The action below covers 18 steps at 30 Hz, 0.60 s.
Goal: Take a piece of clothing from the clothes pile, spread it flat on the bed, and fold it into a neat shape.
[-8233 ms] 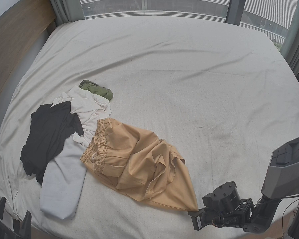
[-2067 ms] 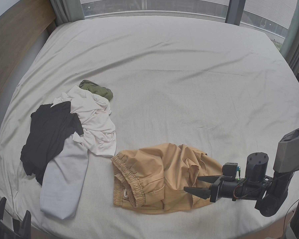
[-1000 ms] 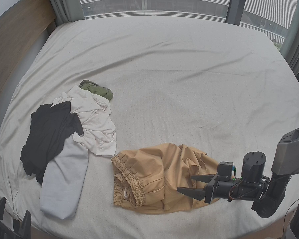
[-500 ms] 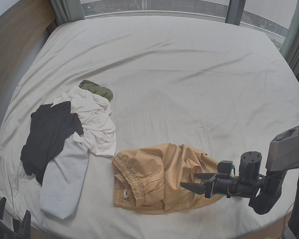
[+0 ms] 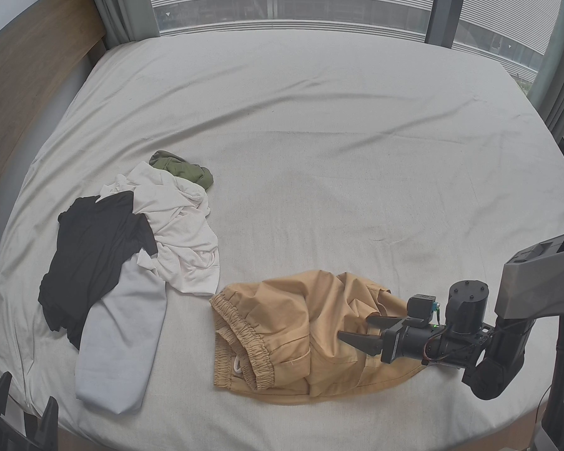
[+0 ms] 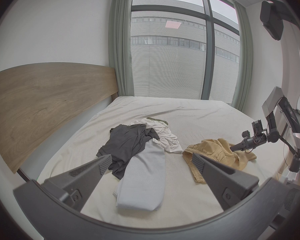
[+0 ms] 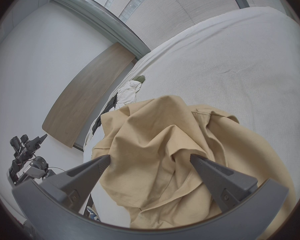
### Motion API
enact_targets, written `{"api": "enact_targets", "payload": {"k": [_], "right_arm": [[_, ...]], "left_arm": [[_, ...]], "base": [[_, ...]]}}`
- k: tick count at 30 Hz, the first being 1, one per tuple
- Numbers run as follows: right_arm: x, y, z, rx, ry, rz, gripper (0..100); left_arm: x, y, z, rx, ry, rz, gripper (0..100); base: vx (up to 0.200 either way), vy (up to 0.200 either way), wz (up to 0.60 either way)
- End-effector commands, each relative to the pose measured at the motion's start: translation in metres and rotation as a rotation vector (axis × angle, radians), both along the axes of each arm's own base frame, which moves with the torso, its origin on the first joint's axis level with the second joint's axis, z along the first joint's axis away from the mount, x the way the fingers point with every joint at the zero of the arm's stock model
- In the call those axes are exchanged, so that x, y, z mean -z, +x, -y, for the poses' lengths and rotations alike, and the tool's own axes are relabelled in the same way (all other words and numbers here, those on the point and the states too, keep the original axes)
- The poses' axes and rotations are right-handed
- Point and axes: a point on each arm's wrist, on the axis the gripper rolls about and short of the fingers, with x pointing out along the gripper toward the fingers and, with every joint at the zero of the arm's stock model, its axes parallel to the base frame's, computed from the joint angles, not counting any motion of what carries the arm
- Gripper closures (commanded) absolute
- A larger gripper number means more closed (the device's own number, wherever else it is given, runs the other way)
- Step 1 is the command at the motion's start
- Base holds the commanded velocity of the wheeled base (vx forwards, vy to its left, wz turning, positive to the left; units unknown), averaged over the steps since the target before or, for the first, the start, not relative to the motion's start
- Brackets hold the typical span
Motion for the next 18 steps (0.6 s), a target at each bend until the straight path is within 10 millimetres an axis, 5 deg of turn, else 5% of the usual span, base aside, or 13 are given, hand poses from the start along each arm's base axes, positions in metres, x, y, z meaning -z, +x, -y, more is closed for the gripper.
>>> {"api": "enact_targets", "payload": {"k": [1,2,18], "right_arm": [[0.0004,0.0013,-0.0008,-0.001,0.002,0.002,0],[-0.0003,0.0018,-0.0005,0.001,0.004,0.005,100],[-0.0027,0.0057,0.0084,0.033,0.006,0.011,100]], "left_arm": [[0.0052,0.0001,0.0000,0.000,0.000,-0.001,0],[0.0052,0.0001,0.0000,0.000,0.000,-0.001,0],[0.0052,0.0001,0.0000,0.000,0.000,-0.001,0]], "base": [[0.000,0.000,0.00],[0.000,0.000,0.00],[0.000,0.000,0.00]]}}
